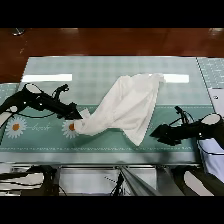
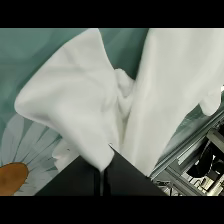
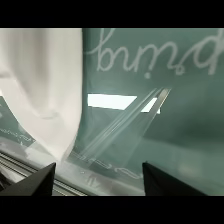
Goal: Fold the shirts.
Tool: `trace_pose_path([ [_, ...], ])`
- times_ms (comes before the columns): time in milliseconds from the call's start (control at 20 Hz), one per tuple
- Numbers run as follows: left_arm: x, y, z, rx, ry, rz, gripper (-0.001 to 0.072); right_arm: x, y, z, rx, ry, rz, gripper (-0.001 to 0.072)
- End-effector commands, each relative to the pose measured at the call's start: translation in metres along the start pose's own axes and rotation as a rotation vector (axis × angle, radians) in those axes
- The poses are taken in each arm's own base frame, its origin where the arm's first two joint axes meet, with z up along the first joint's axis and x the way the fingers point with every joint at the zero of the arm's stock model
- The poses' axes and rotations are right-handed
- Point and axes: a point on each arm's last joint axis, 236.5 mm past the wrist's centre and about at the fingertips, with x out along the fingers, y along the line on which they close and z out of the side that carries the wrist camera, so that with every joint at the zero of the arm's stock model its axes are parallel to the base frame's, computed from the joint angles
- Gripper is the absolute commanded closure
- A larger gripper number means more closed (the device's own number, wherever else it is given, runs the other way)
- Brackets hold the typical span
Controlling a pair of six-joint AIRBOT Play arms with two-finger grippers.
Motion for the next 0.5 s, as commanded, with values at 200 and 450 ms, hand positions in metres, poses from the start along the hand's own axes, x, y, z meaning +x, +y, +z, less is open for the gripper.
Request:
trace_pose_path([
  [200, -0.002, -0.008, 0.01, 0.034, -0.018, -0.007, 0.0677, 0.042, 0.042, 0.013, -0.047, -0.02, 0.004, 0.0085],
  [450, -0.001, -0.023, 0.015, 0.024, -0.041, -0.06, 0.0677, 0.075, 0.073, 0.024, -0.099, 0.065, -0.002, 0.0093],
])
